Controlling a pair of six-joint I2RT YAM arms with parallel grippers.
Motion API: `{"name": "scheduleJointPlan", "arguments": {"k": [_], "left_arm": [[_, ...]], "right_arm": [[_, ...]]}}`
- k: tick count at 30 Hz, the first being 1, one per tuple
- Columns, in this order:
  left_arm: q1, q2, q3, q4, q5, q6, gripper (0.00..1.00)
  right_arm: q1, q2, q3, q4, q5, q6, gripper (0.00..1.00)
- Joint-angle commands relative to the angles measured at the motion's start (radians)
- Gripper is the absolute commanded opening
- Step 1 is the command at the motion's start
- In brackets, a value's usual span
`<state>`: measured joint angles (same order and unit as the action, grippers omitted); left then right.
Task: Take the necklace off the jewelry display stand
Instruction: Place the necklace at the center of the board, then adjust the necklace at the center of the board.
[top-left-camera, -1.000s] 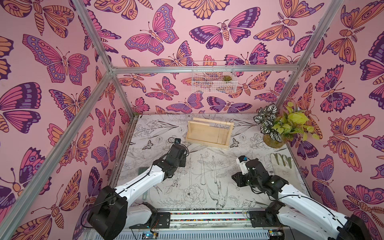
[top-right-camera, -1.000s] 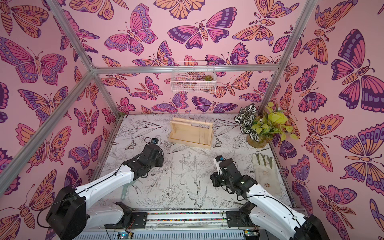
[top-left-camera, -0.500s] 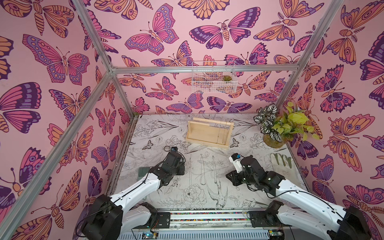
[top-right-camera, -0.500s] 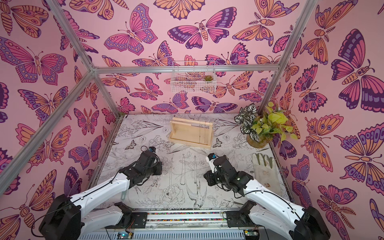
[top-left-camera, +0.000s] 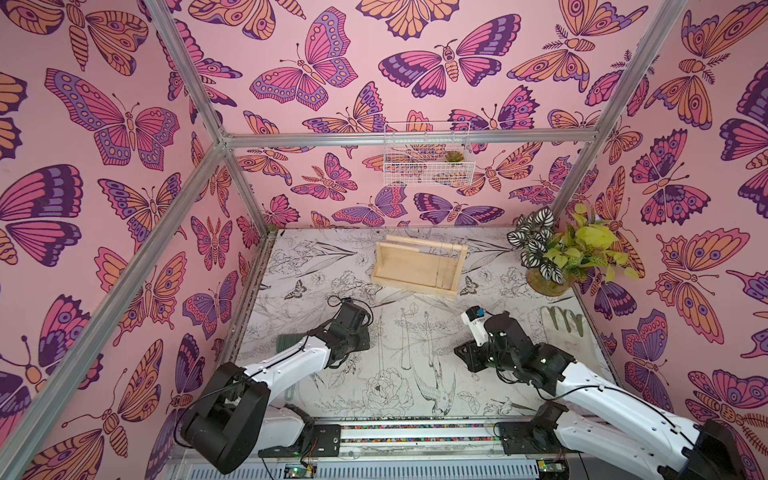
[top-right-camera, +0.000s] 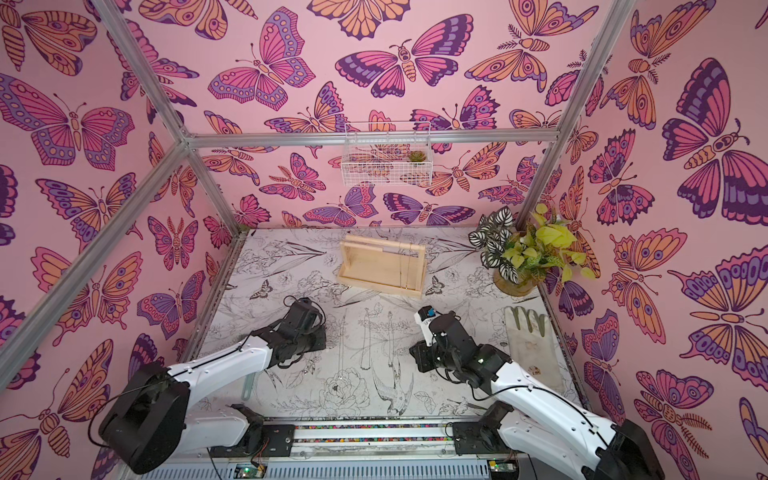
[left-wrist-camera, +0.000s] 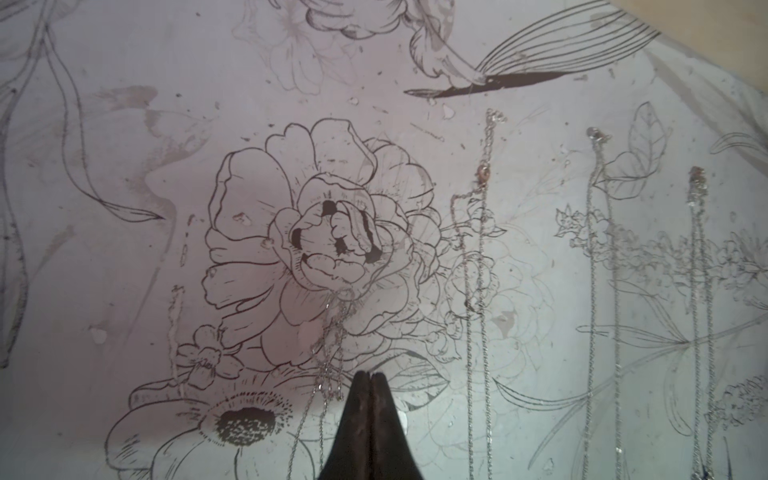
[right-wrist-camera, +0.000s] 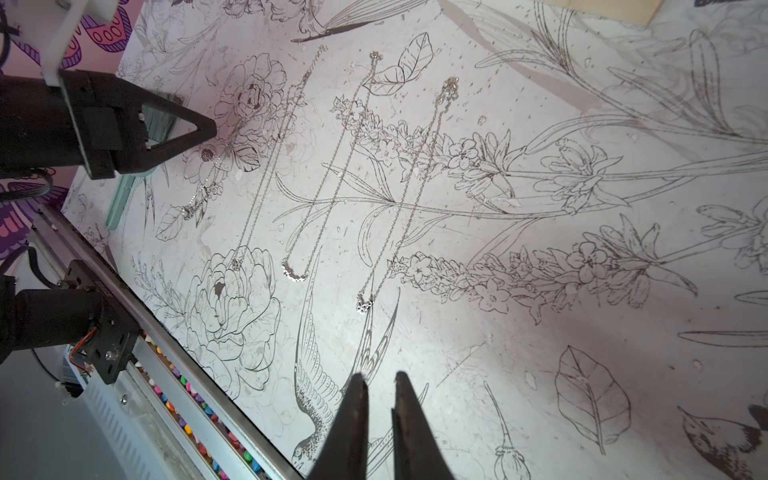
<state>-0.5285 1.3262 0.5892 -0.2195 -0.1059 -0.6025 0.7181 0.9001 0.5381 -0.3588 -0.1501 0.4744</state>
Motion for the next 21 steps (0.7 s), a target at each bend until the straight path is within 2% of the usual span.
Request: {"name": "scheduleJointPlan", "arguments": {"k": [1, 11, 21], "left_arm": [[0.009, 0.042, 0.029, -0.039, -0.031, -0.014, 0.0], [0.021, 0.114, 0.054, -0.035, -0.07, 0.002, 0.0], [0.057, 0.199, 0.081, 0.014, -0.058, 0.038, 0.0]], "right_arm": [[0.007, -0.002, -0.009, -0.005, 0.019, 0.0, 0.17], [0.006, -0.005, -0.016, -0.011, 0.028, -0.001, 0.17], [0.007, 0.008, -0.015, 0.003, 0.02, 0.002, 0.17]]}}
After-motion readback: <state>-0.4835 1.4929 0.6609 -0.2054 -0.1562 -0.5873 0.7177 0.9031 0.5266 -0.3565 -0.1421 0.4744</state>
